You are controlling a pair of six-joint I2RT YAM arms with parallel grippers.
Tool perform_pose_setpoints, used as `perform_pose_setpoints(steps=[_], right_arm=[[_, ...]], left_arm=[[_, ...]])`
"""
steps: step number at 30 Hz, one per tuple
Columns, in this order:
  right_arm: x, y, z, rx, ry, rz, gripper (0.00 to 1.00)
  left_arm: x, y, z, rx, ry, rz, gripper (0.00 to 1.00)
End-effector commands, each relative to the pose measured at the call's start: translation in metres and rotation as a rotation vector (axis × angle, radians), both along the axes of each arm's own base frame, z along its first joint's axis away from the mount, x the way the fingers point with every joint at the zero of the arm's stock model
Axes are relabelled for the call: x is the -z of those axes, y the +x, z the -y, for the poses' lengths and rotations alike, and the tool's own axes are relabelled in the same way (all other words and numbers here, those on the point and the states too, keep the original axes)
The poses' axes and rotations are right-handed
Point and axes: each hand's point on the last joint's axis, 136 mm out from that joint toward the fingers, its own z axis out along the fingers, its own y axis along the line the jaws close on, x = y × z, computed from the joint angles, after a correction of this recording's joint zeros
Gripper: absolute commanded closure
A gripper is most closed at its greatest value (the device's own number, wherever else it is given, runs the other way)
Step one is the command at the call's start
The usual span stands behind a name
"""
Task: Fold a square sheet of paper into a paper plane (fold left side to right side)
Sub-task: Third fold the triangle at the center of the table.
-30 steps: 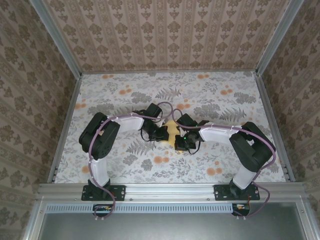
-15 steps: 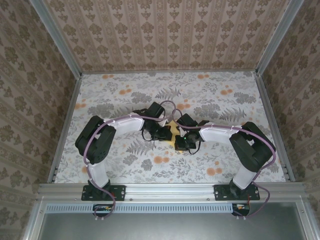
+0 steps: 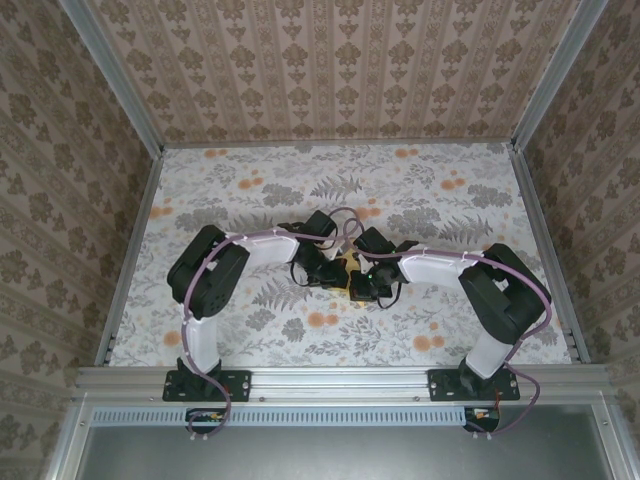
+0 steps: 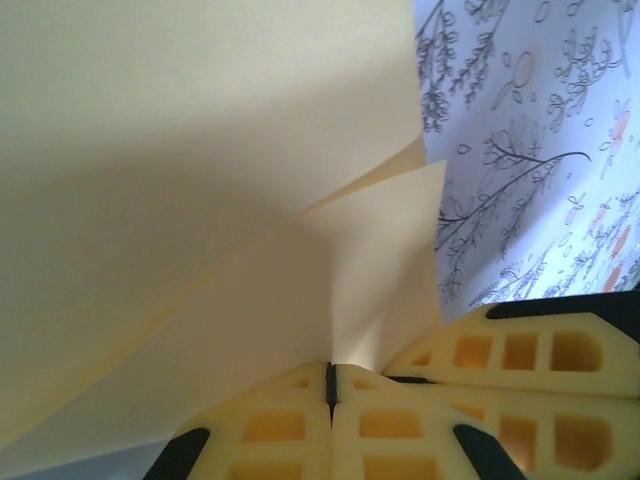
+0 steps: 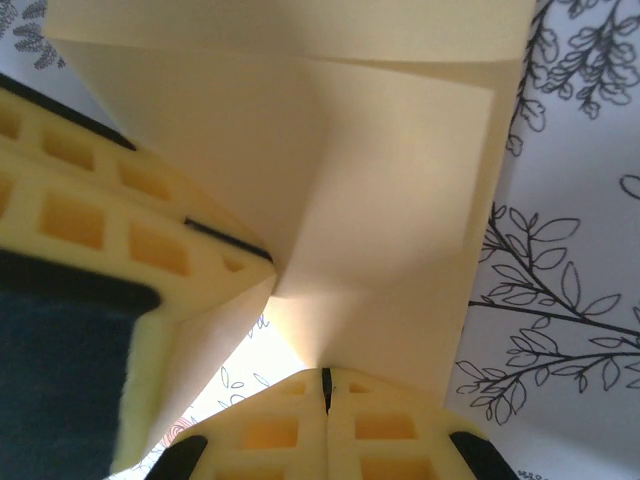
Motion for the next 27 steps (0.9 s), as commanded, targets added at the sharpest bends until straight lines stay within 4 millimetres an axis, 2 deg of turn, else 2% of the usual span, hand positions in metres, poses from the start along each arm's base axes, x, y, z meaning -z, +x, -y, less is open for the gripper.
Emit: perform_pose_setpoints(steps=[1,13,27], right_arm=[[0.035,-0.024,0.038,0.008,-0.178,-0.095,1.00],[0.035,-0.027,0.041,-0.001,-0.190,-0.104,1.00],[0.030,-0.031,0.044,0.003,-0.192,-0.107,1.00]], left_arm=[[0.006,0.004,-0.003,0.012,0.025,0.019,1.00],[0.025,0.016,-0.036,-0.003,0.111,0.076,1.00],[0.030,0.043,-0.079,-0.045,0.142,0.134,1.00]])
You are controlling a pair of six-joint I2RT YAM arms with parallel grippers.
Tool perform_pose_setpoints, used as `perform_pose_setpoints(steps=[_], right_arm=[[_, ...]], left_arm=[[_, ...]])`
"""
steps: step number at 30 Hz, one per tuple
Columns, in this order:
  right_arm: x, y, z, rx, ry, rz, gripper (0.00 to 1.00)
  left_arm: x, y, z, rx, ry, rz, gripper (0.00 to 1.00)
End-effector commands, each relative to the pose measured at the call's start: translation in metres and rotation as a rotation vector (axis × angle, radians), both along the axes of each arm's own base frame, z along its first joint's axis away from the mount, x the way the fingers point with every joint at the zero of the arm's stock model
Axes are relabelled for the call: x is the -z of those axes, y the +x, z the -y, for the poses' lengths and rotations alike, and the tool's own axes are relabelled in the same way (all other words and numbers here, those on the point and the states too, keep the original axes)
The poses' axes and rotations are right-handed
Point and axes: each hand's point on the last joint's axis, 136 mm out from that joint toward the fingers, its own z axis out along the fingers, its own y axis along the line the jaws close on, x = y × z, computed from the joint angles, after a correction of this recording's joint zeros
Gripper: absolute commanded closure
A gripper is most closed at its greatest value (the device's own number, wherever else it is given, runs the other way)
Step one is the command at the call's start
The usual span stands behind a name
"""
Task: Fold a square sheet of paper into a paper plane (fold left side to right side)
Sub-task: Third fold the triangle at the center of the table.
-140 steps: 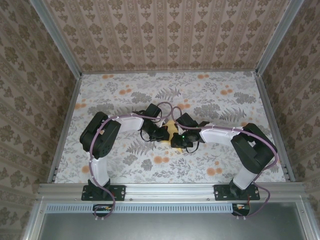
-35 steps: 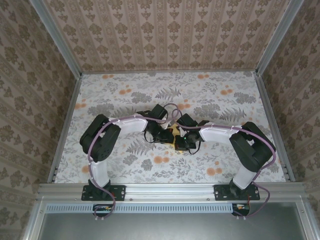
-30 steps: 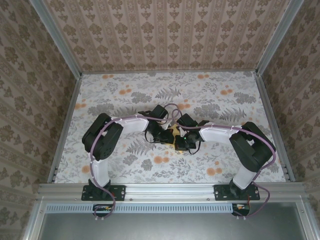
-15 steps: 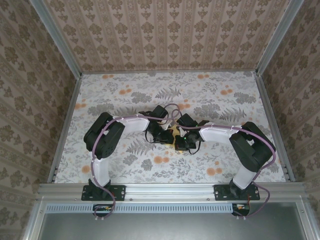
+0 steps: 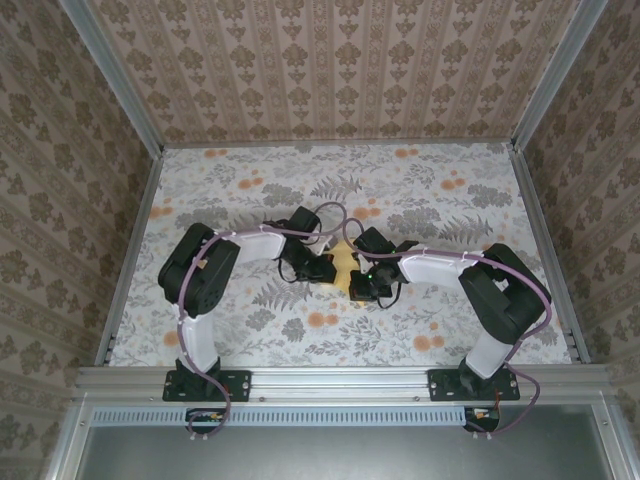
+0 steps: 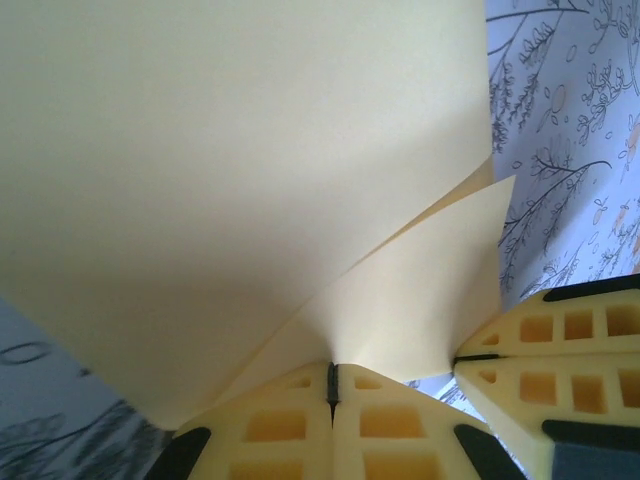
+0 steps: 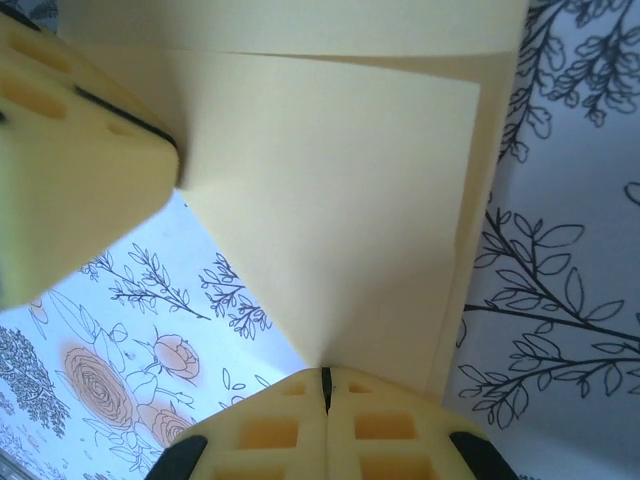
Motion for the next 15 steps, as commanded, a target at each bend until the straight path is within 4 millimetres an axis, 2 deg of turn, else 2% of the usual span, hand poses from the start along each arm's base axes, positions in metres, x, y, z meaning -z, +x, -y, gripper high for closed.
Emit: perform_pose_setpoints(steps=[1,7,15], right_arm=[[0.030,-0.032,0.043,0.008,-0.190,-0.113,1.00],[0.028,-0.032,0.041,0.010,-0.173,-0.112,1.00],[0.027,-0.033,0.038,0.008,-0.157,-0.119,1.00]], left_arm=[[0.028,0.019,-0.049,-0.059,0.173,0.056,1.00],[0.024,0.040,-0.066,-0.107,0.167,0.065,1.00],[0.012,0.056,-0.068,-0.124,0.139,0.083,1.00]])
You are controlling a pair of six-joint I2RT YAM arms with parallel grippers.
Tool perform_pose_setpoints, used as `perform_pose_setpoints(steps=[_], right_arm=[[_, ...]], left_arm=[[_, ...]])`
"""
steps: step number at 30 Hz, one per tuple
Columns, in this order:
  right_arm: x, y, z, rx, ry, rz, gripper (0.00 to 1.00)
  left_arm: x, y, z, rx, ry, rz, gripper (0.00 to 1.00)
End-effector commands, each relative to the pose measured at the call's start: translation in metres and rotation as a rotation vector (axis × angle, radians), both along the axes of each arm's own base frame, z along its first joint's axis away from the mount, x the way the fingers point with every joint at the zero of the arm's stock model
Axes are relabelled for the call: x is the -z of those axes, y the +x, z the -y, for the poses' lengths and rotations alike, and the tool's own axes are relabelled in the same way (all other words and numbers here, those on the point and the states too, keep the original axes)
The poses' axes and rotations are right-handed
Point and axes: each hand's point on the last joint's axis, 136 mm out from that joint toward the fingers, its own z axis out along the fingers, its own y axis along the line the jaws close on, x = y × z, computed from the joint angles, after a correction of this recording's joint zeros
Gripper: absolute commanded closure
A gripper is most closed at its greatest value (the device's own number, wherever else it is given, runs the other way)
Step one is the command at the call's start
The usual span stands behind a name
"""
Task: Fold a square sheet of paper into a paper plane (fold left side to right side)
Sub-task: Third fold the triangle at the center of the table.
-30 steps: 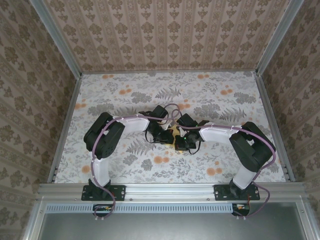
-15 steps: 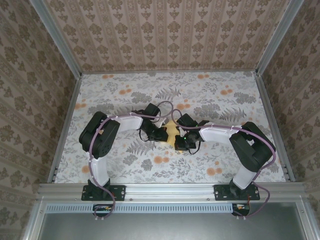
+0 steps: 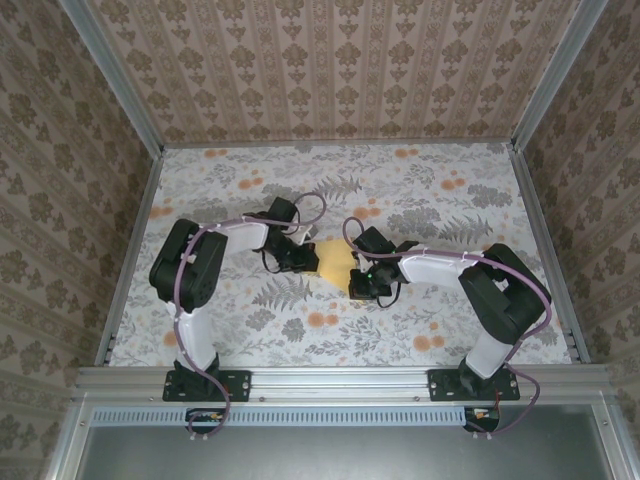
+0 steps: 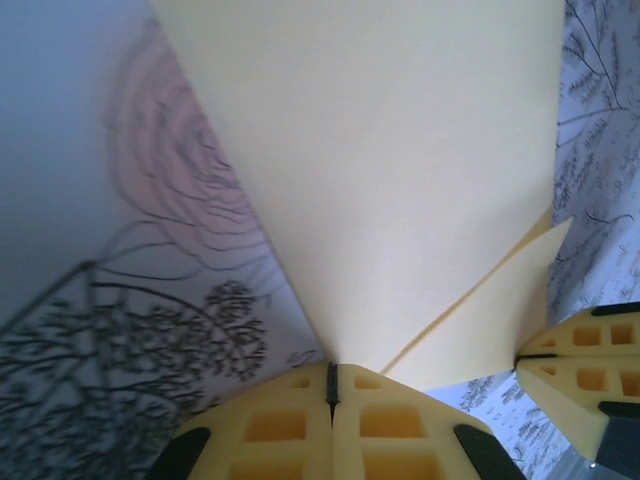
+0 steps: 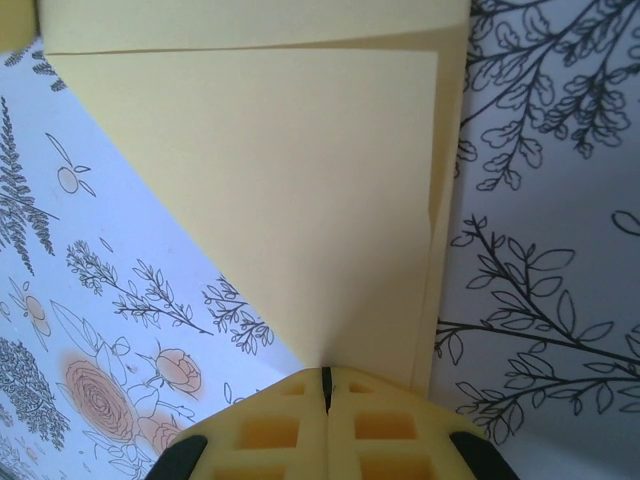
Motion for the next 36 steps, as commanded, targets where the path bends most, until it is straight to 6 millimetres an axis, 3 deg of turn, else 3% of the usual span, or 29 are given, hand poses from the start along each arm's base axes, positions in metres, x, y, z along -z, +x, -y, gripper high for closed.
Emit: perform_pose_setpoints(steps=[1,5,9,15,19,23,29,32,36], right_arm=[[0.027,-0.037,0.038,0.005,-0.151,-0.136,1.00],[0.021,-0.032,0.028,0.005,-0.093,-0.111,1.00],[-0.004,-0.016,0.011,-0.014,0.002,-0.015,1.00],[-0.041,0.011,0.021,-0.065,-0.034,0.182,0.76],[-0.050,0.030,0.029,-0.108,-0.051,0.267,0.61],[-0.051,0.042,0.017,-0.195,0.005,0.303,0.53],[-0.038,0.051,0.000,-0.247,0.044,0.276,0.56],[-0.033,0.054,-0.002,-0.243,0.047,0.269,0.64],[-0.029,0.056,0.002,-0.228,0.024,0.265,0.83]], left_arm=[[0.010,0.020,-0.027,-0.037,0.125,0.071,1.00],[-0.001,0.018,-0.026,-0.046,0.100,0.082,0.96],[-0.023,0.013,-0.026,-0.079,0.060,0.101,0.84],[-0.042,-0.003,-0.029,-0.193,-0.012,0.076,0.63],[-0.044,-0.015,-0.030,-0.278,-0.057,0.041,0.56],[-0.047,-0.017,-0.028,-0.332,-0.098,0.023,0.52],[-0.042,-0.018,-0.018,-0.343,-0.117,-0.011,0.51],[-0.038,-0.020,-0.013,-0.336,-0.110,-0.023,0.51],[-0.034,-0.020,-0.007,-0.322,-0.100,-0.030,0.50]])
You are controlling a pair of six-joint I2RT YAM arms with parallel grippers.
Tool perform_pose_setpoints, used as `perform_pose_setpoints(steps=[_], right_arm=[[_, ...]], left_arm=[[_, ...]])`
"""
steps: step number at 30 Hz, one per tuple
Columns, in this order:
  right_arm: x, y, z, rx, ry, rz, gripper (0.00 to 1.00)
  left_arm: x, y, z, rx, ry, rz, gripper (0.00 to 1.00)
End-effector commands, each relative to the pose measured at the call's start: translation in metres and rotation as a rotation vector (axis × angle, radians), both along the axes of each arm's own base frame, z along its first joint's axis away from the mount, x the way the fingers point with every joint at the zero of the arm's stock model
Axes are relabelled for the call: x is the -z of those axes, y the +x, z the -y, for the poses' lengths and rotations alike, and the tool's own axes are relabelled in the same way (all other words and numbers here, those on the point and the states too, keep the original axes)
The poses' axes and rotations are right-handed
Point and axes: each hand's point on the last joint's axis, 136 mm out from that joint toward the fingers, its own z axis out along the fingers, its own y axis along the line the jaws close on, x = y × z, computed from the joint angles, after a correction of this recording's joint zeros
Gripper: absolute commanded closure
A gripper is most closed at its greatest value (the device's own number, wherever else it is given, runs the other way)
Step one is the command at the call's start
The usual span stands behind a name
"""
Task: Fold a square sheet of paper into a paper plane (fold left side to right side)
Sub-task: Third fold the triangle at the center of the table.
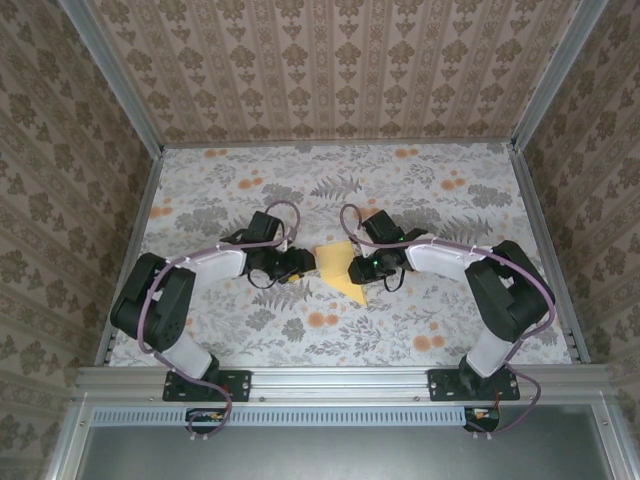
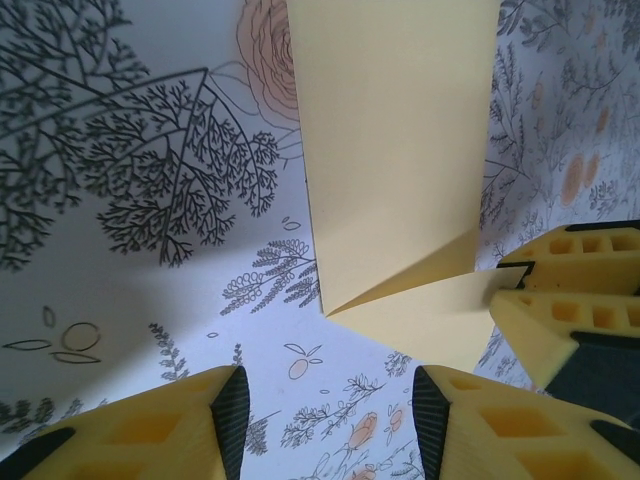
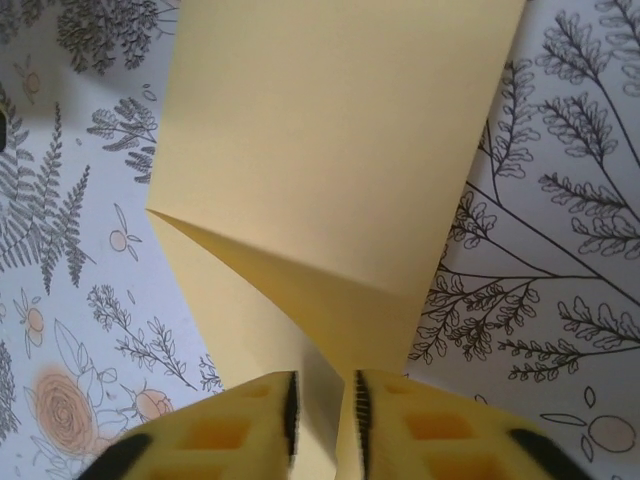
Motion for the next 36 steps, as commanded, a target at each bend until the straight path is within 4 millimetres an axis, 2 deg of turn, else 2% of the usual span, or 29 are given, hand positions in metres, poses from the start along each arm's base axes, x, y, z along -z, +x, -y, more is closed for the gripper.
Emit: perform_pose_setpoints(steps=[1,3,4,9,19,26,28,32,36], right_arm=[[-0.005,0.011,-0.002,0.008,0.011,0.027,0.89],[-0.005,0.012,0.002,0.024,0.007,0.030,0.99],[-0.006,0.013,0.005,0.035,0.000,0.036,1.00],[-0.010,0.014,0.015,0.068,-0.004,0.051,1.00],[-0.006,0.011,0.012,0.057,0.009,0.027,1.00],[-0.005,0.010,0.014,0.059,0.005,0.023,0.99],[-0.009,0.011,0.015,0.062,0.003,0.038,0.93],[-0.022,0.014,0.027,0.085,-0.039,0.100,0.73],[-0.037,0.014,0.044,0.109,-0.102,0.177,0.59]], left_arm=[[-0.001,0.003,0.010,0.000,-0.009,-0.010,0.50],[-0.001,0.003,0.012,0.004,-0.003,-0.007,0.50],[-0.001,0.003,0.013,0.007,-0.002,-0.007,0.50],[-0.003,0.004,0.019,0.019,-0.009,-0.004,0.51],[-0.006,0.013,0.042,0.053,-0.039,0.007,0.53],[-0.008,0.018,0.052,0.067,-0.052,0.011,0.61],[-0.010,0.020,0.054,0.068,-0.058,0.017,0.66],[-0.018,0.022,0.058,0.069,-0.074,0.030,0.77],[-0.024,0.024,0.061,0.067,-0.085,0.035,0.81]])
